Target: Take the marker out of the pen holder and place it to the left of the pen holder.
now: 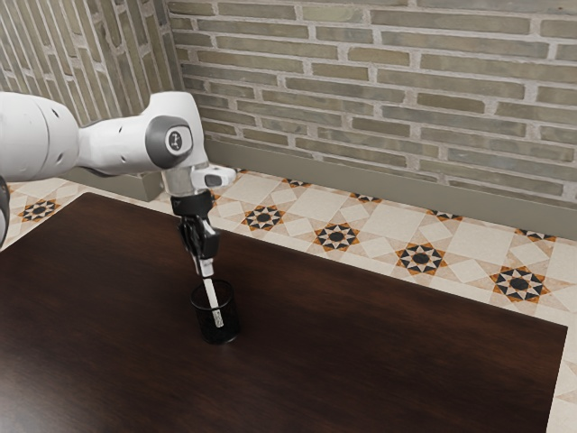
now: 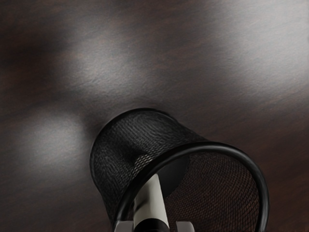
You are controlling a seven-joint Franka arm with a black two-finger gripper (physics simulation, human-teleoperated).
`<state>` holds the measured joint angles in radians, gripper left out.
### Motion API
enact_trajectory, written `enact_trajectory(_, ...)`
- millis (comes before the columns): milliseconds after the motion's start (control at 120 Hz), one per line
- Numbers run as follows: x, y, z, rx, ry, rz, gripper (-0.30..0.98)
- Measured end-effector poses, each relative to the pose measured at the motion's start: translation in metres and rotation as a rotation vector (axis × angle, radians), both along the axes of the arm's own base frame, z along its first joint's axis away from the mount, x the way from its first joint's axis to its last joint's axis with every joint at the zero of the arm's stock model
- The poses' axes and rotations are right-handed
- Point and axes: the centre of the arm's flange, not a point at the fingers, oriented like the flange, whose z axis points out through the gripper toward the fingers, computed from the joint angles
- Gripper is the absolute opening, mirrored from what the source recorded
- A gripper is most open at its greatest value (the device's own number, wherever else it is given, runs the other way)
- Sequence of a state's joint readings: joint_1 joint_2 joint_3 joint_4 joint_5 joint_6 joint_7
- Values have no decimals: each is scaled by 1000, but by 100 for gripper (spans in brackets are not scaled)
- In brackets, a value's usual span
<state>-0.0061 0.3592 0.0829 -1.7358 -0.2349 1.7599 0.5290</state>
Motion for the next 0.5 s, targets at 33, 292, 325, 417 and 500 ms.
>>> enact_trajectory(33, 0, 0, 0, 0, 1, -2, 1)
enact_trajectory(292, -16, 2, 74, 0, -63, -25, -7)
enact_trajectory(325, -25, 5, 101, 6, -83, -28, -8)
enact_trajectory(417, -56, 34, 163, 46, -94, -3, -9)
enact_trajectory(500, -76, 66, 181, 86, -34, 41, -10)
